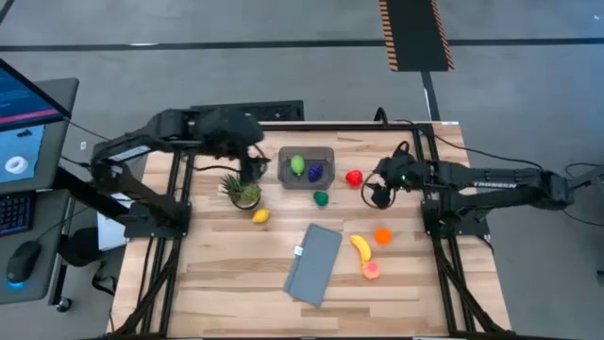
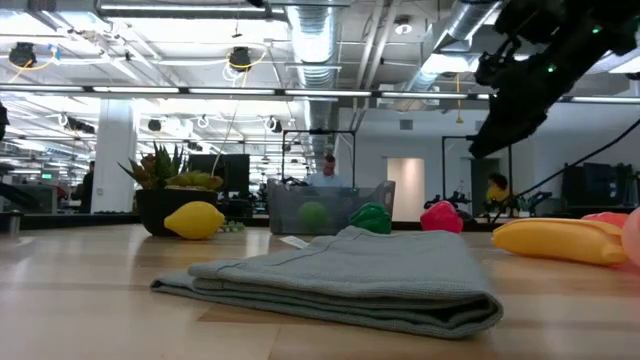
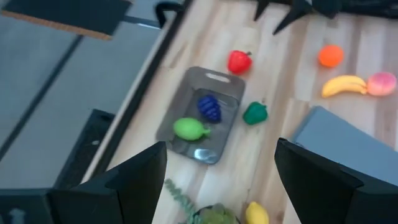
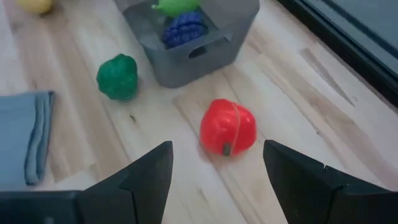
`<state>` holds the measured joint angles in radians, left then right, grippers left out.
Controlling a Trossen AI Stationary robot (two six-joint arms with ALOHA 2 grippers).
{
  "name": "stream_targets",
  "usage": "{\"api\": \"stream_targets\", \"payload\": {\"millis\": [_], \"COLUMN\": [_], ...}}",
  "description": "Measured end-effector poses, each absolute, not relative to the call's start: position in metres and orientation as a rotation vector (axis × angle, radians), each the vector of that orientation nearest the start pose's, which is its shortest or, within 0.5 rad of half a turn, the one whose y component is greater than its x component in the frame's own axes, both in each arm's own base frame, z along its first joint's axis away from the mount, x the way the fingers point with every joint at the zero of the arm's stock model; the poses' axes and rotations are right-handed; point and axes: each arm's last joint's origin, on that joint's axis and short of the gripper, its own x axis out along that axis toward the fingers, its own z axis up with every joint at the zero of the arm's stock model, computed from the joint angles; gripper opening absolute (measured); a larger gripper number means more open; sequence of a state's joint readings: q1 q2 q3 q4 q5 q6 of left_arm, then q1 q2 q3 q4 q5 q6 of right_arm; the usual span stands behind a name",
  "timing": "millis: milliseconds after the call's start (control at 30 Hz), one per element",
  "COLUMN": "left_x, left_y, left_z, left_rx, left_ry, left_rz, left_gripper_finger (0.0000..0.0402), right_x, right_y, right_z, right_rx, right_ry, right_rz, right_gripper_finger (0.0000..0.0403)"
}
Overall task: Pick and placing Produce into tupperware
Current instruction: Put the apple into the black bin
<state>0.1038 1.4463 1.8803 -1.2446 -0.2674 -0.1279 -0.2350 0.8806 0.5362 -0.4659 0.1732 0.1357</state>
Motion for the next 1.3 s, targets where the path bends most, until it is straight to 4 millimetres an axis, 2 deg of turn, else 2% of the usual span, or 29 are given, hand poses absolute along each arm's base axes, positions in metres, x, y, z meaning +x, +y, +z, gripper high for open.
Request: {"api": "stream_targets", "payload": {"millis": [267,500,833,1167,1300], "left_x": [0.203,0.184,0.178,0.176,0.175], "left_y": [0.004,-0.014,-0.024,-0.023,-0.023], "left_z": [0.471,0.469,0.467,0.466,0.466], "left_rx": [-0.059,-0.053,-0.032,-0.026,-0.038], "left_ry": [0.707,0.719,0.691,0.705,0.705], "left_rz": [0.525,0.625,0.689,0.704,0.714], "left_gripper_finger": [0.0288,0.0288,0.0288,0.0288,0.0288], "right_x": [0.158,0.162,0.171,0.181,0.182], "right_y": [-0.076,-0.094,-0.112,-0.121,-0.125], "right_z": [0.199,0.19,0.17,0.189,0.196], "right_rx": [0.206,0.227,0.365,0.274,0.246], "right_ry": [0.86,0.861,0.926,0.893,0.885], "right_rz": [-0.231,-0.209,-0.174,-0.167,-0.174], "right_gripper_finger": [0.0276,0.0276,0.0276,0.0278,0.0295]}}
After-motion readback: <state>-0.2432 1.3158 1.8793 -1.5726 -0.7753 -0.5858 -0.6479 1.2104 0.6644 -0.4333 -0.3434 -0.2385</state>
